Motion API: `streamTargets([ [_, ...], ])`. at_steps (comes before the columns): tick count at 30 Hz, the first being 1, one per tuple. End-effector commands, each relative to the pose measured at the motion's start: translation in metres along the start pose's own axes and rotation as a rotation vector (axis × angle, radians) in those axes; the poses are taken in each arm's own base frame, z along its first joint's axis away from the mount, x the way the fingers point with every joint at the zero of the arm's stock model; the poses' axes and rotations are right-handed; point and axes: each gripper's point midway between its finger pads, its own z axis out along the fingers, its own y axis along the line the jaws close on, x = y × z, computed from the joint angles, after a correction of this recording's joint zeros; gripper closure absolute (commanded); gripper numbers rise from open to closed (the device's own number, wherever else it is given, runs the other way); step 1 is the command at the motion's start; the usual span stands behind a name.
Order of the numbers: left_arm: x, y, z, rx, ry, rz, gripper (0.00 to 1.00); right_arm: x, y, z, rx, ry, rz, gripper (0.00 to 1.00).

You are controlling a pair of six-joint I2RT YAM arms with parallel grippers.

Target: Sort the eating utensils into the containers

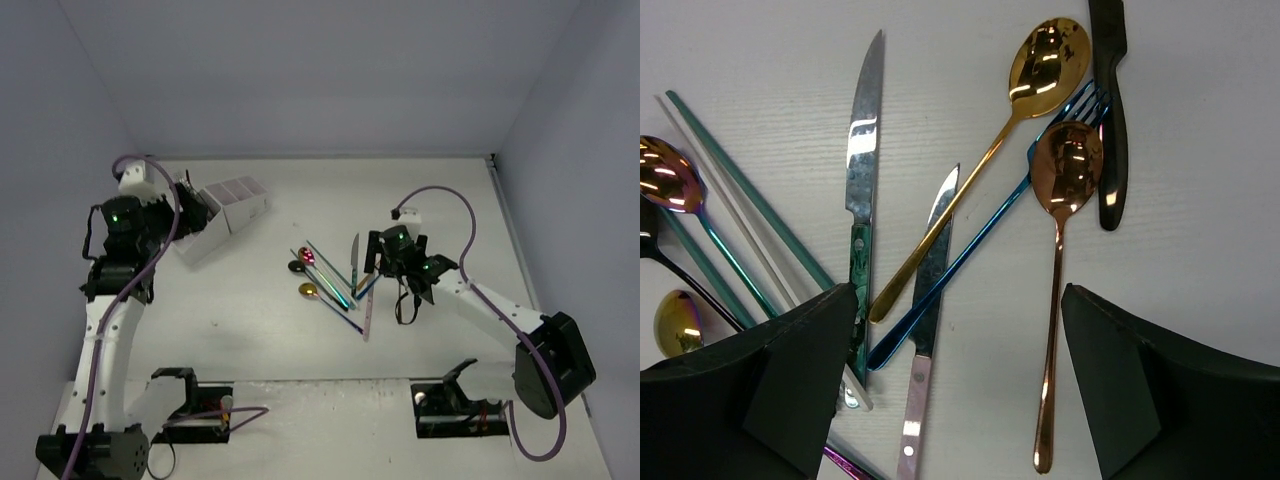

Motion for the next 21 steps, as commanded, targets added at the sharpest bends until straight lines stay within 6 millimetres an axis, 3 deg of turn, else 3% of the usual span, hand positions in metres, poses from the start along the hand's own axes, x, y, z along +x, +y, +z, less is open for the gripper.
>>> streamTargets([
  [1,0.048,-0.004,-0.019,0.043,0.163,-0.025,0.20,0.011,0.001,0.014,0.029,0.043,0.049,0.21],
  [5,0.077,0.006,-0.027,0.016,0.223,-0.038,0.20,0.022,0.003,0.025,0.043,0.088,0.051,0.24],
  [11,0.106,0.005,-0.021,0.047,0.295,-0.086,0.20,0.038,0.001,0.035,0.066,0.139,0.032,0.29],
  [17,0.116,-0.002,-0.015,0.090,0.324,-0.115,0.20,0.050,-0.004,0.037,0.081,0.162,0.002,0.35],
  [21,0.118,-0.016,-0.017,0.128,0.336,-0.110,0.20,0.060,0.004,0.030,0.034,0.188,0.008,0.38],
])
